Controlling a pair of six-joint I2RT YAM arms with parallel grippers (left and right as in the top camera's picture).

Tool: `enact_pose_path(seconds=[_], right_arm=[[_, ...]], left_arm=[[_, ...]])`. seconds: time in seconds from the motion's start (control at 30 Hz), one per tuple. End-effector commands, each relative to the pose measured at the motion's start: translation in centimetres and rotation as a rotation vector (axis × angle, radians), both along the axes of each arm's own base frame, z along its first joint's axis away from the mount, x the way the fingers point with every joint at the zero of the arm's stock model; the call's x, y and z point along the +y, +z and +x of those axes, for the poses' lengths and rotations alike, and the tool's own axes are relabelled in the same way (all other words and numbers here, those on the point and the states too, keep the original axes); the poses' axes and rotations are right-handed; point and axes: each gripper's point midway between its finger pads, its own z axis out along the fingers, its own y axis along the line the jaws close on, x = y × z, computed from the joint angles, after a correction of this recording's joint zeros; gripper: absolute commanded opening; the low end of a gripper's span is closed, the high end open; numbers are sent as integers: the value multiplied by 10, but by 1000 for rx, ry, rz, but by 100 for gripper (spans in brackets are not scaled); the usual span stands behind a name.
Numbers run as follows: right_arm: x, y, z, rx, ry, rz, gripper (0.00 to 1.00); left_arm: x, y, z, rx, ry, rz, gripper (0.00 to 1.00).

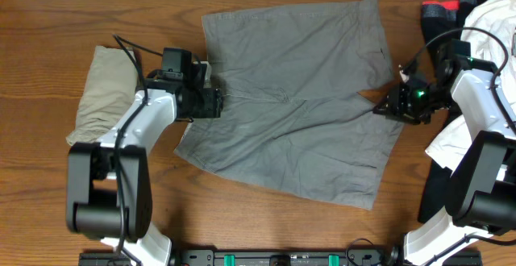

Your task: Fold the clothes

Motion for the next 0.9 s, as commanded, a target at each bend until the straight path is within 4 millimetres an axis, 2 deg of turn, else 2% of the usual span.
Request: enact_pose_path(seconds=[0.0, 0.07, 0.2, 0.23, 0.3, 0.33, 0.47, 0.63, 0.77, 0.87], right_arm=[[10, 4, -10, 47, 18, -6, 34], [5, -2, -24, 115, 35, -85, 35], [-10, -13, -48, 247, 10, -265, 43], [-12, -15, -52, 269, 4, -293, 44], [-14, -19, -59, 299, -13, -325, 49], [-14, -22, -62, 310, -18, -327, 50], [-11, -36, -73, 334, -25, -315, 51], [9, -55, -74, 286, -2, -199, 46], [16, -67, -64, 217, -12, -155, 43], [22, -69, -57, 180, -17, -121, 38]], left_arm=[[0, -30, -1, 46, -53, 17, 51], [0, -41, -3, 71, -53, 20, 44], [10, -46, -6, 84, -49, 68, 40], [18, -48, -7, 94, -26, 109, 32], [39, -52, -12, 131, 69, 192, 9], [49, -53, -15, 152, 130, 221, 6], [72, -55, -21, 204, 280, 217, 6], [86, -56, -29, 248, 385, 209, 6], [86, -56, -36, 282, 412, 208, 6], [86, -57, -38, 289, 412, 209, 6]])
